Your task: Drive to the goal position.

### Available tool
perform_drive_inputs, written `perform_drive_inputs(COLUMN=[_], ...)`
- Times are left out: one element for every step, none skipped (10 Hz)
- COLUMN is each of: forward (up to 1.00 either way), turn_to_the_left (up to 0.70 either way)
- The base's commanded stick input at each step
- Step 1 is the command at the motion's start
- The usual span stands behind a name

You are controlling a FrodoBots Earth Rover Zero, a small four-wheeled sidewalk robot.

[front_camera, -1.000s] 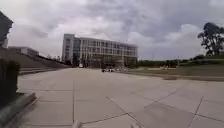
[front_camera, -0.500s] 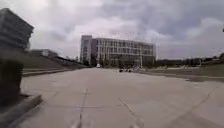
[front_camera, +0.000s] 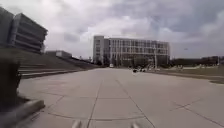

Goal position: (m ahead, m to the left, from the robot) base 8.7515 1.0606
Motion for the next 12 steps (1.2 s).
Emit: perform_drive_inputs(forward=[0.85, 0.85, 0.85, 0.85, 0.85, 0.85, 0.85, 0.85, 0.85, 0.85, 0.85, 0.85], turn_to_the_left=[0.00, 0.00, 0.00, 0.00, 0.00, 0.00, 0.00, 0.00, -0.05, -0.23, -0.17, 0.00])
